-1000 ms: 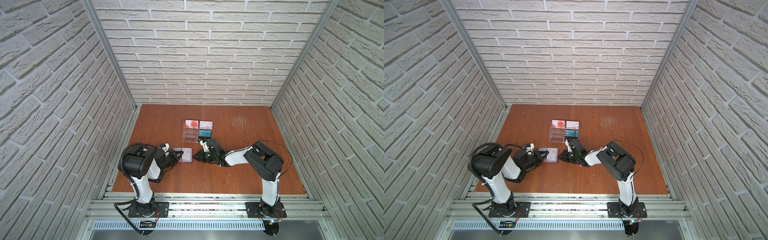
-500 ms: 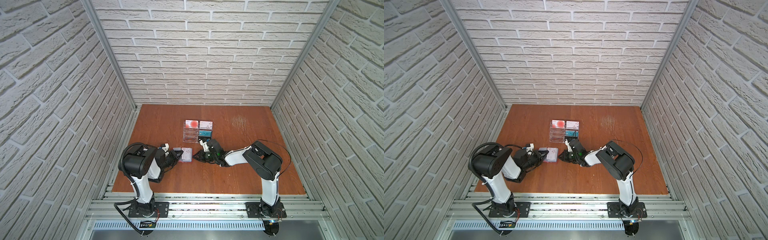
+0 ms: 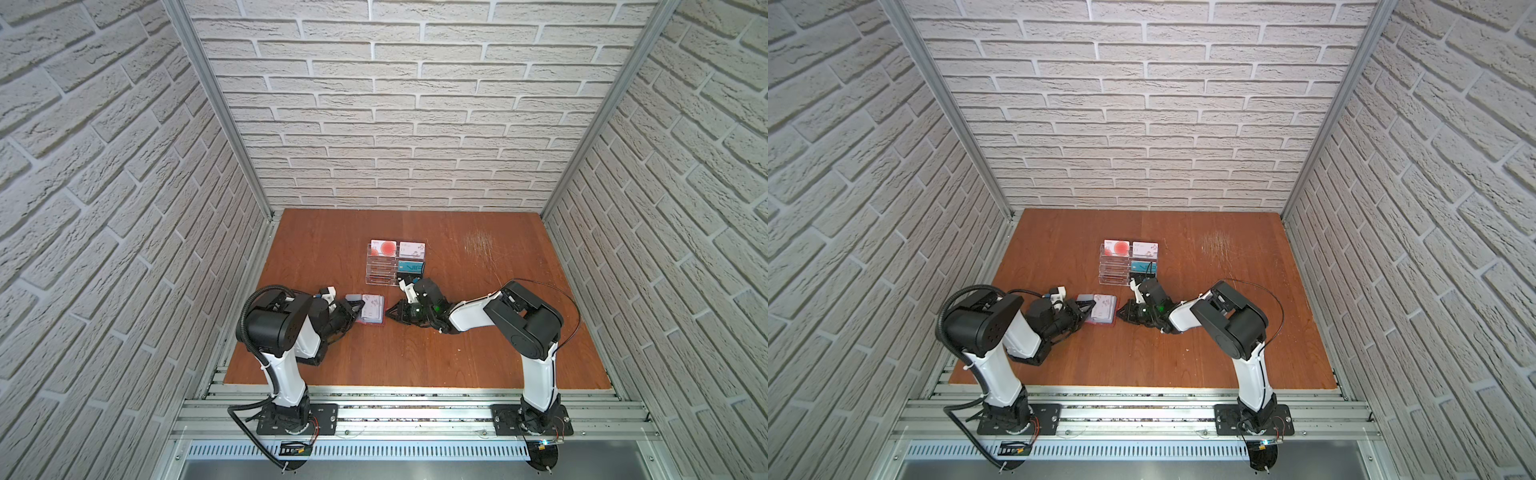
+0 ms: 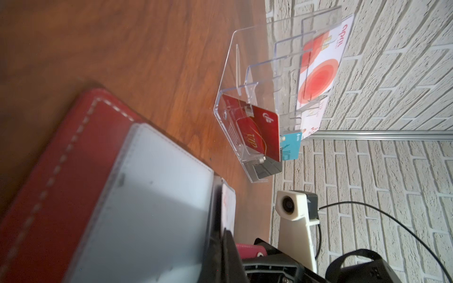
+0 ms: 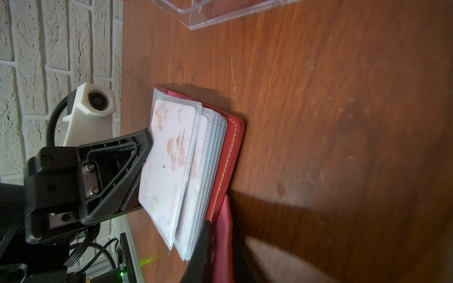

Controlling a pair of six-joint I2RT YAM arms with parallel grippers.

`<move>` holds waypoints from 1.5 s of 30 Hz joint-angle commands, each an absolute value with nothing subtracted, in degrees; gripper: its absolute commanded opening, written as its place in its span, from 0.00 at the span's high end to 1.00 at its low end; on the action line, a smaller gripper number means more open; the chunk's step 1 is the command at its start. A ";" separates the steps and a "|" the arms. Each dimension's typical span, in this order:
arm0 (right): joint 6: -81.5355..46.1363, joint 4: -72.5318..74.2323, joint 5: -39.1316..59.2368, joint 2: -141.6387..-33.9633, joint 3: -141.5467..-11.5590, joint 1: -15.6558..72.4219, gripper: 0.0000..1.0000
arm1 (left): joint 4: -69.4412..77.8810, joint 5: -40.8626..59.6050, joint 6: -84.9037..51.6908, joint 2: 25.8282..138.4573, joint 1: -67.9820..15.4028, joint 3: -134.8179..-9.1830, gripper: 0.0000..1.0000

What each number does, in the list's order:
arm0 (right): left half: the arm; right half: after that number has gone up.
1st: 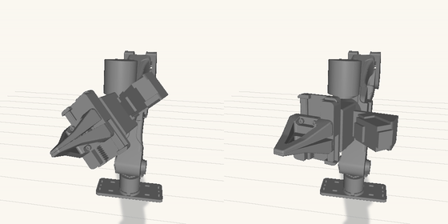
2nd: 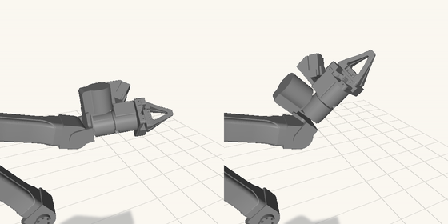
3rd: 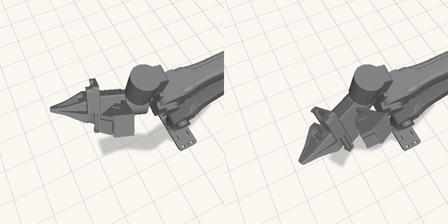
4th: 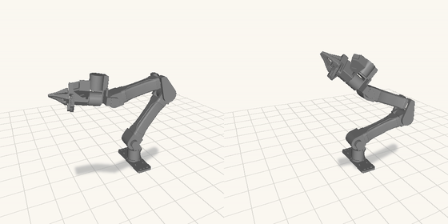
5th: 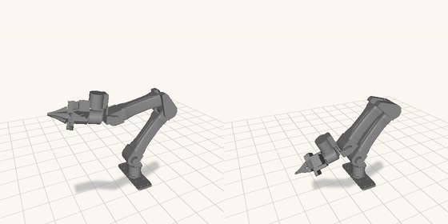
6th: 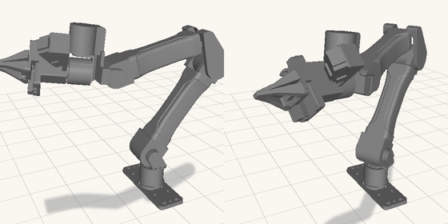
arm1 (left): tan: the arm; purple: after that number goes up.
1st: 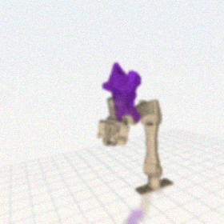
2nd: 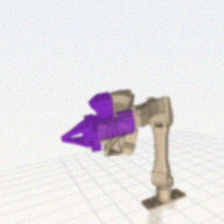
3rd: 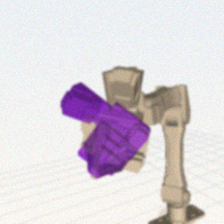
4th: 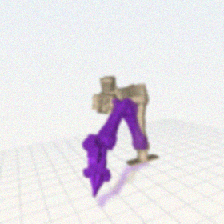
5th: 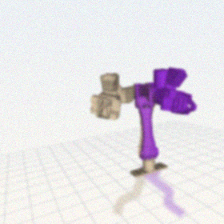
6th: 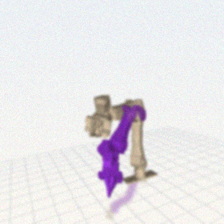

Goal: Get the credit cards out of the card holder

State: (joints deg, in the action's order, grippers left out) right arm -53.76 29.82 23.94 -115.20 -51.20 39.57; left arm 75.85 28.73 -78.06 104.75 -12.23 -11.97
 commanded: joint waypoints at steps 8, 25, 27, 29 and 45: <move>-54.12 21.09 21.69 -119.36 -49.25 39.58 0.90 | 80.31 27.90 -77.43 102.83 -11.18 -10.64 0.90; -54.40 21.79 22.07 -119.77 -49.19 39.56 0.92 | 80.33 27.85 -77.28 102.05 -10.31 -9.93 0.98; -54.40 21.80 22.15 -119.78 -49.18 39.55 0.92 | 80.25 28.20 -77.17 102.30 -10.28 -10.19 0.98; -54.43 21.93 22.15 -119.86 -49.13 39.59 0.92 | 80.25 28.60 -77.17 102.48 -10.53 -10.47 0.98; -54.01 21.55 21.97 -118.90 -48.90 39.32 0.94 | 79.72 30.41 -76.83 104.02 -8.70 -10.46 0.87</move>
State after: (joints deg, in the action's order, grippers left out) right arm -54.33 31.55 24.49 -116.18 -51.20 39.53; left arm 75.90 29.23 -78.06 103.42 -8.99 -10.52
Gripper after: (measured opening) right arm 0.072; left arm 0.126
